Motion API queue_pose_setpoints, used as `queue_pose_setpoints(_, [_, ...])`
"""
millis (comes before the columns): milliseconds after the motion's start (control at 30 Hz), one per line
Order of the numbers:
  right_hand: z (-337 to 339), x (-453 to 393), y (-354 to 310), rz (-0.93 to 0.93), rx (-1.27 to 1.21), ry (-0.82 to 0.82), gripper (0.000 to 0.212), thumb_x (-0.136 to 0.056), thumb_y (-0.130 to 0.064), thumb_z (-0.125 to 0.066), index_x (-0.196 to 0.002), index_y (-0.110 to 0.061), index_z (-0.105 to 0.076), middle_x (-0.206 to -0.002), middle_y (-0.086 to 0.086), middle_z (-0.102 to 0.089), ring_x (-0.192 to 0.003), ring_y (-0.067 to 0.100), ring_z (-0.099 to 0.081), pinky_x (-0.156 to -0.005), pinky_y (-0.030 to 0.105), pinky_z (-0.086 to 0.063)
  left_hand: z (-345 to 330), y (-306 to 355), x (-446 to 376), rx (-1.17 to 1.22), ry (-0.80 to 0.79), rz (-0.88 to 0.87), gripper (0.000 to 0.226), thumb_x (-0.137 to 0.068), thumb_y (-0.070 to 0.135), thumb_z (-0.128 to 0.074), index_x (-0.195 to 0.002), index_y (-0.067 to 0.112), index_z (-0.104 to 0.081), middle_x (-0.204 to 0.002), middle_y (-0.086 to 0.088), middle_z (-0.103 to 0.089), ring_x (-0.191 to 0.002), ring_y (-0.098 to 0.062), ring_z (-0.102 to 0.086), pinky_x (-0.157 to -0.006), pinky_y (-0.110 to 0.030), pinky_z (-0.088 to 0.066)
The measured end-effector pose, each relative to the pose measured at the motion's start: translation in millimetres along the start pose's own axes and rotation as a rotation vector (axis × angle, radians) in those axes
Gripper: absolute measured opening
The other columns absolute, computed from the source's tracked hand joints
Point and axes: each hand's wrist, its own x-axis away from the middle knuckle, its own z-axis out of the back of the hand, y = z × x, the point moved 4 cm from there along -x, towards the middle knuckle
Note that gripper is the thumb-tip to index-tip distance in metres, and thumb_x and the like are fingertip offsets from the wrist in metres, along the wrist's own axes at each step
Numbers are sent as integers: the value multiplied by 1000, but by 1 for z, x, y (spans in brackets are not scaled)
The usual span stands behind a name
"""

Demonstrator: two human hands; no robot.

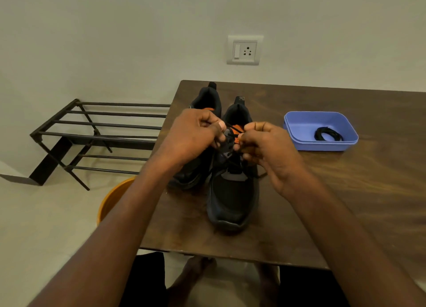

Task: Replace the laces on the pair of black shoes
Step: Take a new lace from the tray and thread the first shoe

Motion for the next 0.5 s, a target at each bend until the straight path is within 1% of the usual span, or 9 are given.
queue_pose_setpoints(67, [2, 1, -7, 4, -129, -122, 15, -95, -2, -55, -100, -13, -65, -70, 2, -67, -71, 20, -68, -69, 31, -53, 1, -2, 0, 246, 4, 85, 21, -104, 28, -60, -95, 11, -69, -71, -1, -69, -65, -16, -67, -63, -24, -52])
queue_pose_setpoints(100, [3, 2, -11, 45, -121, -154, 17, -96, -2, -53, -102, -11, -66, -68, 1, -63, -64, 19, -64, -66, 32, -52, 2, -3, 0, 368, 9, 105, 22, -104, 30, -60, -94, 13, -70, -64, 1, -61, -60, -14, -61, -62, -26, -49])
queue_pose_setpoints(167, [7, 6, -22, 230, 13, -137, 18, -98, -1, -54, -103, -7, -70, -66, -1, -58, -53, 11, -53, -56, 28, -47, 2, -2, -4, 455, 30, 67, 22, -105, 28, -58, -101, 11, -73, -58, 8, -48, -53, -9, -46, -60, -26, -42])
queue_pose_setpoints(200, [8, 9, -29, 361, 98, -114, 18, -100, 0, -55, -105, -5, -72, -67, -3, -60, -51, 4, -51, -53, 23, -45, 1, 1, -5, 427, 33, 21, 23, -106, 25, -56, -108, 10, -73, -56, 10, -46, -51, -7, -41, -59, -26, -40])
queue_pose_setpoints(267, [7, 18, -41, 608, 227, -83, 18, -101, 1, -57, -109, -1, -73, -80, -3, -68, -59, 0, -60, -57, 12, -46, -2, 15, -2, 295, 3, -95, 23, -107, 16, -53, -119, 10, -71, -54, 15, -50, -48, -3, -40, -55, -22, -37])
queue_pose_setpoints(333, [6, 22, -47, 773, 306, -34, 19, -101, -1, -58, -113, -1, -73, -94, 3, -73, -79, 5, -69, -70, 15, -54, -7, 29, 4, 159, -76, -193, 25, -104, 1, -52, -120, 7, -70, -55, 20, -58, -48, 3, -51, -54, -10, -39])
queue_pose_setpoints(367, [7, 22, -48, 828, 336, 10, 19, -102, -2, -59, -113, -3, -73, -98, 4, -74, -88, 8, -71, -76, 19, -56, -9, 34, 6, 108, -117, -225, 26, -100, -3, -54, -117, 7, -71, -61, 21, -63, -54, 7, -56, -55, -7, -42])
queue_pose_setpoints(433, [10, 20, -47, 881, 357, 89, 18, -102, -3, -59, -112, -6, -73, -102, 1, -73, -95, 7, -71, -82, 19, -56, -12, 37, 7, 26, -147, -292, 20, -96, 2, -64, -109, 13, -74, -81, 14, -68, -70, 4, -60, -66, -9, -47])
queue_pose_setpoints(500, [11, 15, -42, 876, 364, 131, 18, -101, -3, -59, -110, -10, -73, -103, -1, -73, -97, 6, -70, -84, 19, -55, -11, 32, 6, -122, -79, -354, 7, -93, 17, -74, -99, 20, -75, -86, 6, -63, -75, -4, -57, -70, -13, -46])
